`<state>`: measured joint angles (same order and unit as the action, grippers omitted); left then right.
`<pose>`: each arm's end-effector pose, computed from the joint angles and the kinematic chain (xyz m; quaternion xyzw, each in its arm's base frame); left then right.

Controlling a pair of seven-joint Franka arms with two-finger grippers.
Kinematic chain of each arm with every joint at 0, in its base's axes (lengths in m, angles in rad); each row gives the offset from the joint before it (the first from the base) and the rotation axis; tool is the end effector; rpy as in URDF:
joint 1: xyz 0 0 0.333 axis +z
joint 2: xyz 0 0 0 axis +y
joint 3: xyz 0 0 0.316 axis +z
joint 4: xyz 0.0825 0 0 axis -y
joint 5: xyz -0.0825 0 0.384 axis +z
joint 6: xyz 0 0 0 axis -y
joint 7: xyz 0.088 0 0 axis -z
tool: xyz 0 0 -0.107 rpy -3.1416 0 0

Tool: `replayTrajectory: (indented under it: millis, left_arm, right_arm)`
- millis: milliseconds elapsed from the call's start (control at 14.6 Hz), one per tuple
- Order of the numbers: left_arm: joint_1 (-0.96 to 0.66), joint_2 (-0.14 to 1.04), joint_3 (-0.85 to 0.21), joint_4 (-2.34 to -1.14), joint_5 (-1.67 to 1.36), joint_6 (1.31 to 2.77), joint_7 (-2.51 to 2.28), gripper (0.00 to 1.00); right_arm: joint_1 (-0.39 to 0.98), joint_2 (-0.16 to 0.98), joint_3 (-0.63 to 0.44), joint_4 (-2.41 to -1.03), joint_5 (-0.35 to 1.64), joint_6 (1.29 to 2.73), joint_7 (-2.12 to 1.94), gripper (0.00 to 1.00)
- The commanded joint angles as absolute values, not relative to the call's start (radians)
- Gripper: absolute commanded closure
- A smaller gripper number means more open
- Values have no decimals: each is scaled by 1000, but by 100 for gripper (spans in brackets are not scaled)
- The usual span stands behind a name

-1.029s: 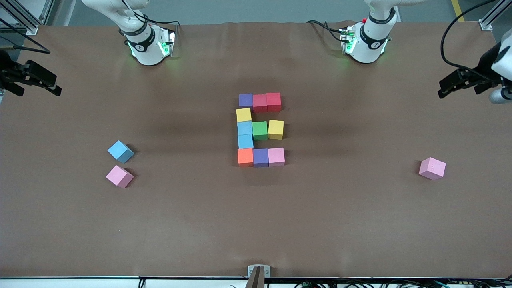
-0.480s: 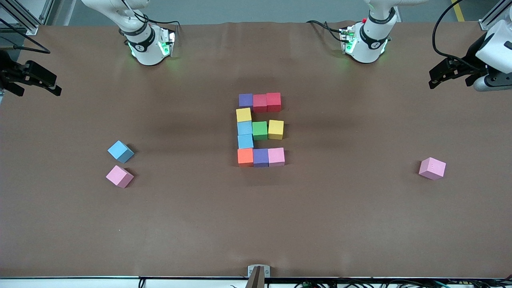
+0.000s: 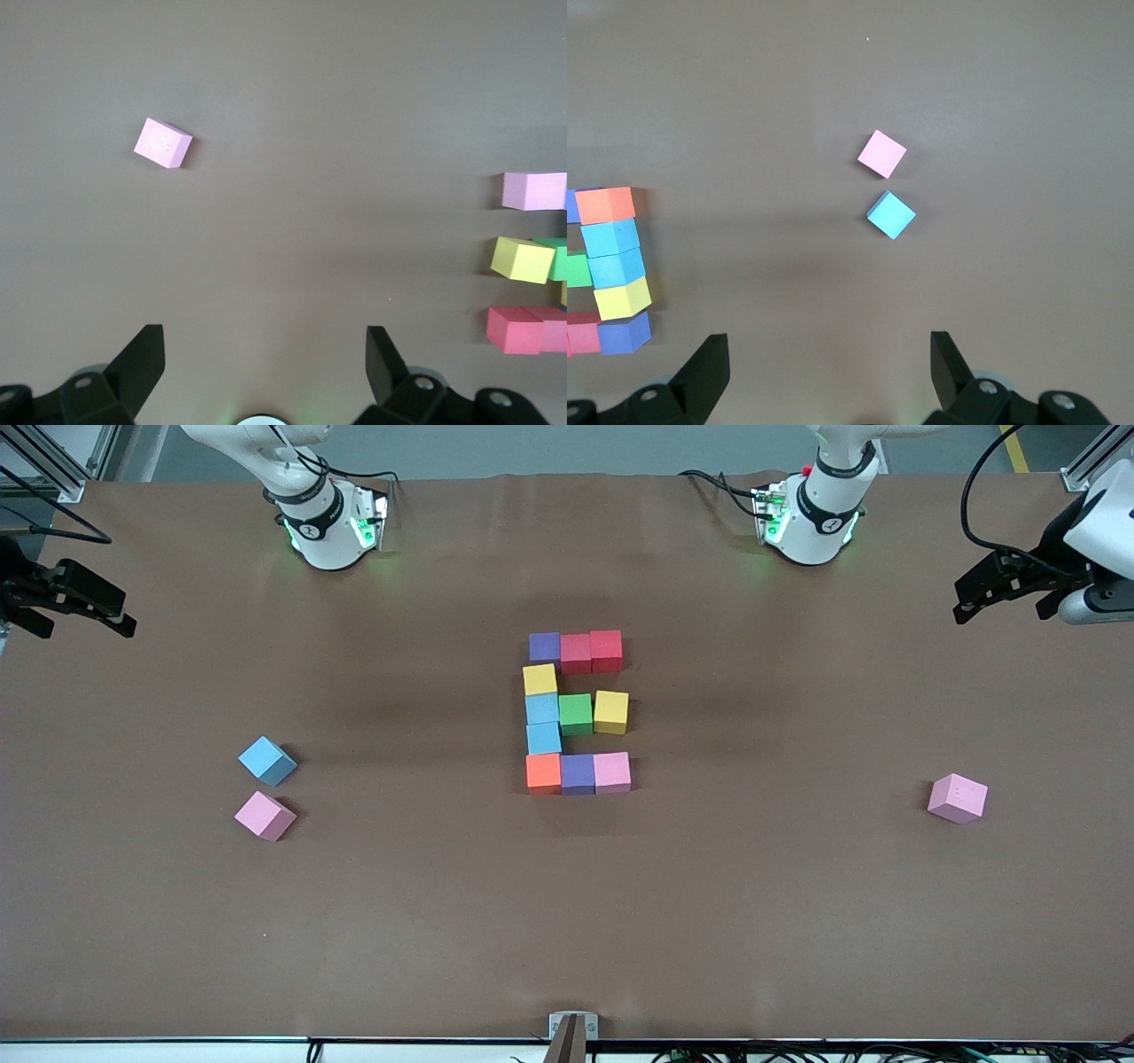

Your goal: Arrange 11 blocks into digit 3

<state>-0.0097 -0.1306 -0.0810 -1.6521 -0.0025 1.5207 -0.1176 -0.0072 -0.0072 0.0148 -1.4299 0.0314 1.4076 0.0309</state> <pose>0.5058 -0.0493 0.6511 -0.9999 -0.0137 0.0002 0.0041 0.5342 0.0079 0.6796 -0.9998 0.0092 0.0078 0.0153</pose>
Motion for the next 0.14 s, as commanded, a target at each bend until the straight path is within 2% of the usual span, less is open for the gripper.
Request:
replayTrajectory:
  millis: [0,69]
  left_arm:
    - [-11,-114,-78,-1626,-25,1520,-112,0]
    - [-11,-114,-78,-1626,-25,1520,-112,0]
  right_arm:
    - [-15,-12,21,-1428,23,1408,26,0]
    - [-15,-12,20,-1430,23,1408,26,0]
